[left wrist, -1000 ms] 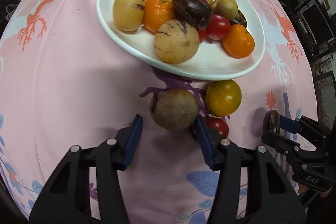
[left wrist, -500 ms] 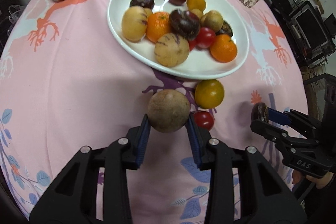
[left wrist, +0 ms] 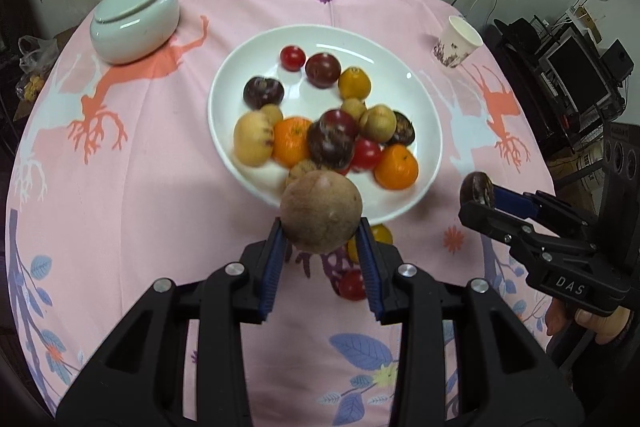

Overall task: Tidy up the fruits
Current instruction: 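Carry brown fruit and mangosteen over the plate and open both tools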

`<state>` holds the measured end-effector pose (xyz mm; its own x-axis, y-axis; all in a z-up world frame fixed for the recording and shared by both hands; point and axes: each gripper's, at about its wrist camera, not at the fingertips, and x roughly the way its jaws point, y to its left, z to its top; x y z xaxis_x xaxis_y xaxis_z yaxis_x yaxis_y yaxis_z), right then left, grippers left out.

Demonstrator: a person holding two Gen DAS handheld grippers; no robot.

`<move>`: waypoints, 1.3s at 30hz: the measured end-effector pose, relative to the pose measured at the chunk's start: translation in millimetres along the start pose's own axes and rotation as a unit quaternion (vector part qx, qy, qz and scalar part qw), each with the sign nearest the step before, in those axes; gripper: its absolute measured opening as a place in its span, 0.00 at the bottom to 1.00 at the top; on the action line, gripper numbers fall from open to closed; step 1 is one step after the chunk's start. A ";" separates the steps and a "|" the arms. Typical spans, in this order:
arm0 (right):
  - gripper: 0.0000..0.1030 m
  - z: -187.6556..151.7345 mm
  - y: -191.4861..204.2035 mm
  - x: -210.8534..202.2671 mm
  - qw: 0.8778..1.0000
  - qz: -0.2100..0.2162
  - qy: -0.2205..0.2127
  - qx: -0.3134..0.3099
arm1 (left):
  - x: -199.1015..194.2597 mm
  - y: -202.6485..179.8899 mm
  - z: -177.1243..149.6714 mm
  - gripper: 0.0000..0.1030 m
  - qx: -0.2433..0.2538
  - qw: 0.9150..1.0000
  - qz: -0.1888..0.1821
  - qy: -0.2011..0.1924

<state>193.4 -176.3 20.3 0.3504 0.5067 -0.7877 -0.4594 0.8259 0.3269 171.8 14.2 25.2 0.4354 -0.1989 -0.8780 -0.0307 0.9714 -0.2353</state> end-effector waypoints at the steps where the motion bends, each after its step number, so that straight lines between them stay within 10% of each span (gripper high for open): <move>1: 0.44 7.2 0.3 2.0 1.000 0.000 -0.004 -0.004 | 1.2 -0.7 5.3 0.35 0.003 1.000 0.002 -0.002; 17: 0.45 69.9 -13.5 60.4 1.000 -0.022 -0.013 0.006 | 49.4 3.4 68.1 0.35 0.001 1.000 0.022 -0.003; 22: 0.48 70.5 -26.2 66.2 0.998 -0.024 -0.005 0.049 | 49.3 12.5 71.8 0.51 -0.023 0.999 0.028 -0.012; 39: 0.63 -10.3 -35.4 29.6 0.996 -0.027 0.024 0.082 | 24.6 11.6 -8.3 0.64 -0.045 0.999 0.019 0.020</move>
<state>211.6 -193.1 -19.9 0.3298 0.4512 -0.8293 -0.3000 0.8829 0.3611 174.7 19.5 -2.6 0.3954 -0.1692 -0.9028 -0.1287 0.9630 -0.2368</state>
